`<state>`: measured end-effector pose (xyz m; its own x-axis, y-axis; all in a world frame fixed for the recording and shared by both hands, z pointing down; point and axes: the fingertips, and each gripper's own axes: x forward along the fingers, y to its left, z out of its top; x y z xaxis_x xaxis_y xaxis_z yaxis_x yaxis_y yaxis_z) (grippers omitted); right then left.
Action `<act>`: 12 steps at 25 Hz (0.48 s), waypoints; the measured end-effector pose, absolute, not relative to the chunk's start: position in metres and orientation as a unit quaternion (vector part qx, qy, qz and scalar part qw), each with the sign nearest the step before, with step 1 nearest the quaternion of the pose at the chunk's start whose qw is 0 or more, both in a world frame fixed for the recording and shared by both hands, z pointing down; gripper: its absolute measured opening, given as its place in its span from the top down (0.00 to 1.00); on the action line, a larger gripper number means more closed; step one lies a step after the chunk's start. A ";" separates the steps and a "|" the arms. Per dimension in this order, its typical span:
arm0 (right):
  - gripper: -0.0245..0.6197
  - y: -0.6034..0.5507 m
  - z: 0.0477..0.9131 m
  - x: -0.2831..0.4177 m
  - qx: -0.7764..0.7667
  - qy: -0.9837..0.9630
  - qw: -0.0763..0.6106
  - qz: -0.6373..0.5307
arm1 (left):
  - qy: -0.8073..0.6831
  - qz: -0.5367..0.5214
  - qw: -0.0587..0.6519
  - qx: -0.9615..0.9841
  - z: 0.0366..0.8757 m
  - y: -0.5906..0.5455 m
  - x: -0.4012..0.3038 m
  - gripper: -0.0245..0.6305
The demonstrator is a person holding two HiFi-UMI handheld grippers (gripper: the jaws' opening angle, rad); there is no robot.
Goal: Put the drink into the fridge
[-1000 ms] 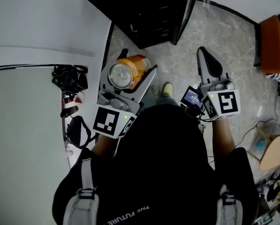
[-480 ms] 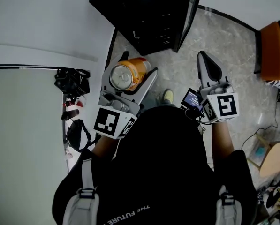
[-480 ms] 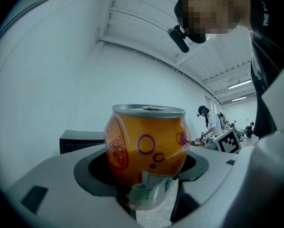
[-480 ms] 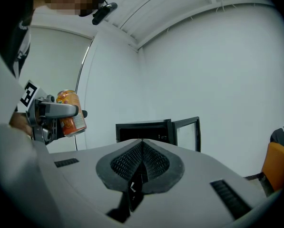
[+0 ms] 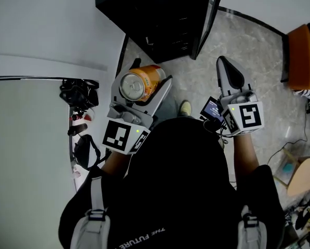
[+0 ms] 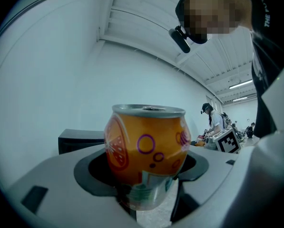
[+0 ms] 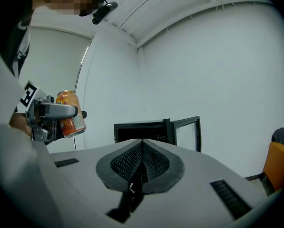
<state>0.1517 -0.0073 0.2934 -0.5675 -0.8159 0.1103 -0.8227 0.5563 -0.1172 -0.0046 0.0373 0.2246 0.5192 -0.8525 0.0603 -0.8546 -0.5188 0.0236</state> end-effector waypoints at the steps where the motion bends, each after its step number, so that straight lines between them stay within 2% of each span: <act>1: 0.94 -0.009 0.292 0.152 0.465 -0.882 0.017 0.080 | -0.490 0.020 0.024 0.871 0.224 0.036 -0.004 0.44; 12: 0.94 -0.031 0.296 0.152 0.475 -0.877 0.025 0.067 | -0.478 0.019 0.022 0.878 0.227 0.011 -0.004 0.44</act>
<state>0.1519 -0.0308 0.2957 -0.5477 -0.8298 0.1071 -0.8364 0.5399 -0.0943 -0.0044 0.0105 0.2267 0.5421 -0.8386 0.0537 -0.8403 -0.5418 0.0201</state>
